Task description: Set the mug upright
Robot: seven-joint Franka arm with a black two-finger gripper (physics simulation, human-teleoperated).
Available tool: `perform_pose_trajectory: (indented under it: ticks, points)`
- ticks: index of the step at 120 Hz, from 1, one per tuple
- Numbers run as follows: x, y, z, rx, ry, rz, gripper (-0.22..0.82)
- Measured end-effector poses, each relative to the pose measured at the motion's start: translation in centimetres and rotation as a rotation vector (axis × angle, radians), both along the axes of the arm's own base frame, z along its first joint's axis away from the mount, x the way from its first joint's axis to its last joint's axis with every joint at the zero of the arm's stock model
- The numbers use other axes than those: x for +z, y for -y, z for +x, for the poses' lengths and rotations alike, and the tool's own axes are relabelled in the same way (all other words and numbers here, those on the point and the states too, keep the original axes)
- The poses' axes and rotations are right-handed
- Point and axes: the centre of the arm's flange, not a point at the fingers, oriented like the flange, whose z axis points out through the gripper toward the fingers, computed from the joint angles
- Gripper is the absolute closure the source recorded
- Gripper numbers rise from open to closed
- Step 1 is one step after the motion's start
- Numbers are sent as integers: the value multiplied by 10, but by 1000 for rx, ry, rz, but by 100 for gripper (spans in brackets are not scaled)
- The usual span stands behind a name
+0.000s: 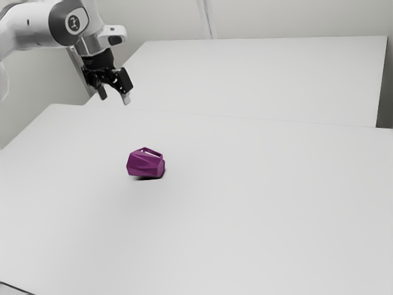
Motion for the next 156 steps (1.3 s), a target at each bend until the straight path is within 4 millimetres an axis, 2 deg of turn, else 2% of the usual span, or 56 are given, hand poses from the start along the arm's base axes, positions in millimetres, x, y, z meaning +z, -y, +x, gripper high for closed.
perform_pose_trajectory:
  ticks: [15, 28, 42, 56, 65, 98, 116, 131, 142, 156]
  points:
    - [-12, -1, -1, 6, -18, -65, 0]
    - [-41, -30, -6, 94, -62, -213, 0]
    - [-94, -48, 9, 166, -136, -404, 0]
    - [-131, -59, 15, 177, -182, -519, 0]
    - [-150, -71, 18, 180, -195, -565, 0]
    - [-210, -138, 49, 209, -145, -648, 0]
    - [-241, -164, 52, 223, -125, -663, 0]
    - [-260, -171, 52, 222, -110, -676, 0]
    - [-278, -170, 45, 229, -119, -695, 0]
    - [-285, -166, 38, 225, -116, -718, 0]
